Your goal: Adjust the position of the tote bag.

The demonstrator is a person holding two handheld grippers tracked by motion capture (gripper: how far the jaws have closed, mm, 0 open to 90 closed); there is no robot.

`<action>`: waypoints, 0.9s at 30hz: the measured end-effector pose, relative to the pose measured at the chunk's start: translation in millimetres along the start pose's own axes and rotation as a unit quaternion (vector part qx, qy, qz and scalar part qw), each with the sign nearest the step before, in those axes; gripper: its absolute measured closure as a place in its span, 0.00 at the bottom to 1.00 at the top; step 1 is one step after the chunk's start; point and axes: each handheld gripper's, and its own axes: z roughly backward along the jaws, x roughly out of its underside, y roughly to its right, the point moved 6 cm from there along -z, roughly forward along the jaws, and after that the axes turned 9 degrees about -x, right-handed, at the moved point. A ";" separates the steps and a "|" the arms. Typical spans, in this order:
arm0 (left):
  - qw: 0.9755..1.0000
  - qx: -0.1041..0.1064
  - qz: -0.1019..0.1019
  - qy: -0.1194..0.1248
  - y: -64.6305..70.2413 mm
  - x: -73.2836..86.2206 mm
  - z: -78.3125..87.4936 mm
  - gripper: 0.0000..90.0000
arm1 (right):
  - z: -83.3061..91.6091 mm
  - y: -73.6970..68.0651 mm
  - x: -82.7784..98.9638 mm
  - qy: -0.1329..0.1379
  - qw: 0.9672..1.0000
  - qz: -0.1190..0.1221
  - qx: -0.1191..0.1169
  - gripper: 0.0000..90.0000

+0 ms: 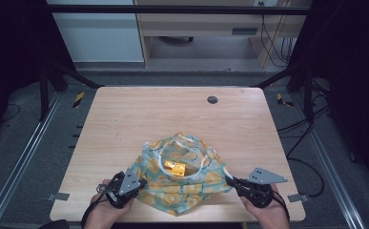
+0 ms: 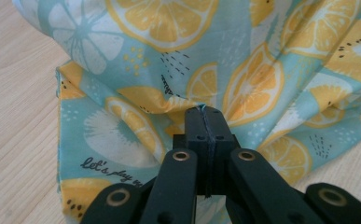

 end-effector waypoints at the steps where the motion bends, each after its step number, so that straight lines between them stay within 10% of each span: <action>1: 1.000 -0.002 -0.001 -0.004 -1.7 0.1 -2.5 1.00 | -0.7 0.2 0.3 -0.002 1.000 -0.001 0.000 0.97; 27: 0.999 -0.014 -0.011 -0.028 -10.1 -3.1 -37.1 1.00 | -18.4 12.6 5.4 -0.049 0.999 0.005 0.014 0.98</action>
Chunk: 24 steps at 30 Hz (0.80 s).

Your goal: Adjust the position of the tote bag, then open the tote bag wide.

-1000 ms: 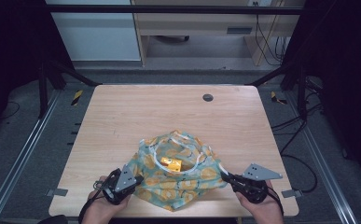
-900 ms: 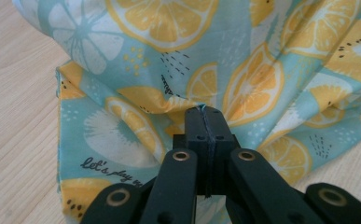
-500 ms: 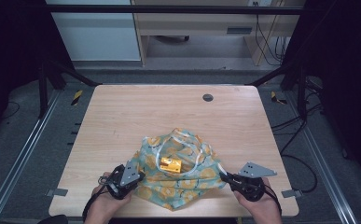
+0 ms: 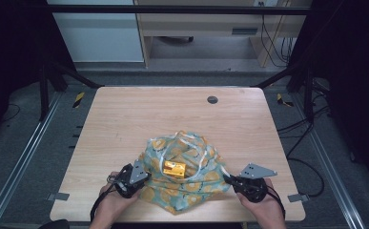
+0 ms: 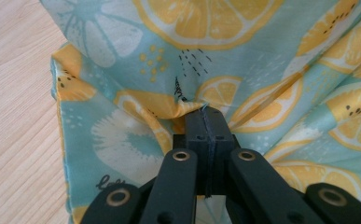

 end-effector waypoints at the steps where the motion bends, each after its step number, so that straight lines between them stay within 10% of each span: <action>1: 1.000 0.002 0.008 0.003 1.0 -0.7 -2.0 1.00 | -0.6 0.7 0.0 -0.001 1.000 0.001 -0.001 0.98; 12: 1.000 0.001 0.007 -0.002 1.1 -1.0 -3.6 1.00 | -2.3 2.4 -1.0 0.000 1.000 0.001 0.004 0.98; 24: 0.996 -0.028 0.065 0.060 -8.5 -9.6 29.3 0.51 | 10.2 4.8 -2.0 0.034 0.999 -0.020 0.036 0.56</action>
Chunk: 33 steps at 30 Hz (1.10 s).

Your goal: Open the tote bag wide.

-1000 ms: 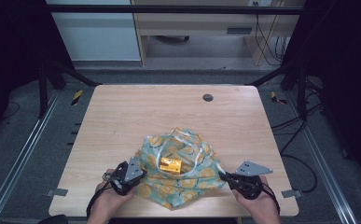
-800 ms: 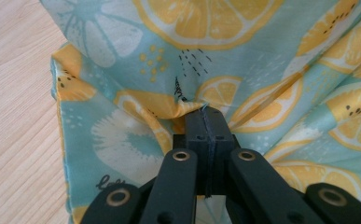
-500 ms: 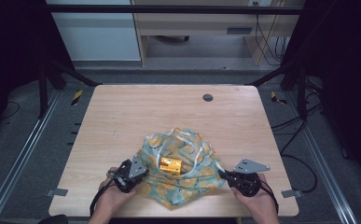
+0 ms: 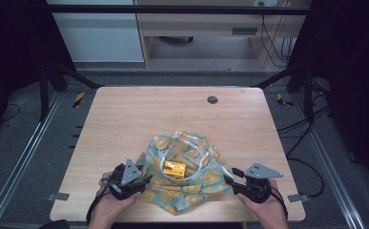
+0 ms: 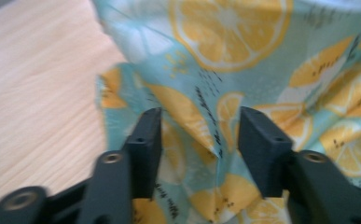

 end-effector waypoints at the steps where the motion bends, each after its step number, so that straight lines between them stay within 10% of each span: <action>1: 1.000 -0.002 0.008 0.006 -1.3 -1.8 3.4 0.48 | 0.8 -0.6 0.0 0.002 1.000 -0.002 0.002 0.52; 15: 0.998 -0.001 0.015 0.058 -12.5 -76.6 11.1 0.34 | 6.0 -8.5 -7.0 0.025 0.999 0.002 0.020 0.35; 25: 1.000 0.023 0.003 0.012 -10.9 -119.0 -38.6 0.33 | 7.9 -10.2 -12.6 0.035 0.999 0.006 0.021 0.34; 33: 0.999 0.036 -0.014 -0.032 0.9 -123.0 -63.8 0.34 | 6.4 -11.8 -13.5 0.033 0.999 0.012 0.020 0.34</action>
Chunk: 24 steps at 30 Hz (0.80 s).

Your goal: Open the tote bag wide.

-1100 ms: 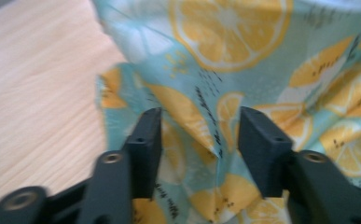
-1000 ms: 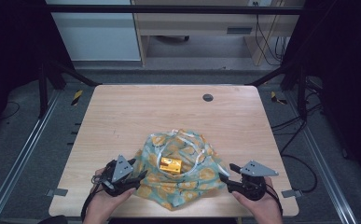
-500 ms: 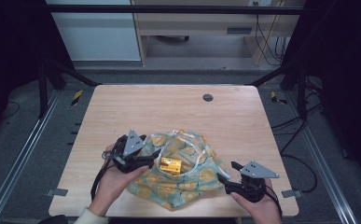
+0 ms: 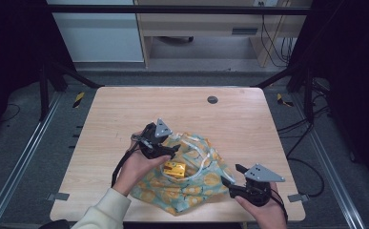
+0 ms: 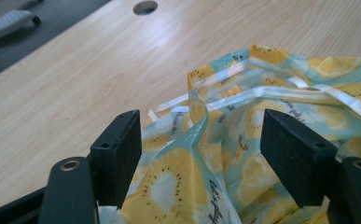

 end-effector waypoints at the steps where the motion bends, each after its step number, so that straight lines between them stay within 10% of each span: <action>1: 1.000 -0.001 -0.003 -0.011 0.3 2.3 -3.5 0.35 | -0.1 -0.1 -0.1 0.000 1.000 0.001 0.000 0.35; 11: 1.000 -0.005 -0.008 -0.019 1.0 12.8 -6.8 0.96 | -0.4 0.3 -0.4 -0.002 1.000 0.000 0.004 0.36; 24: 0.997 0.009 0.027 0.075 -1.7 1.9 47.2 1.00 | 0.9 5.4 -15.7 0.005 1.000 0.002 0.026 0.43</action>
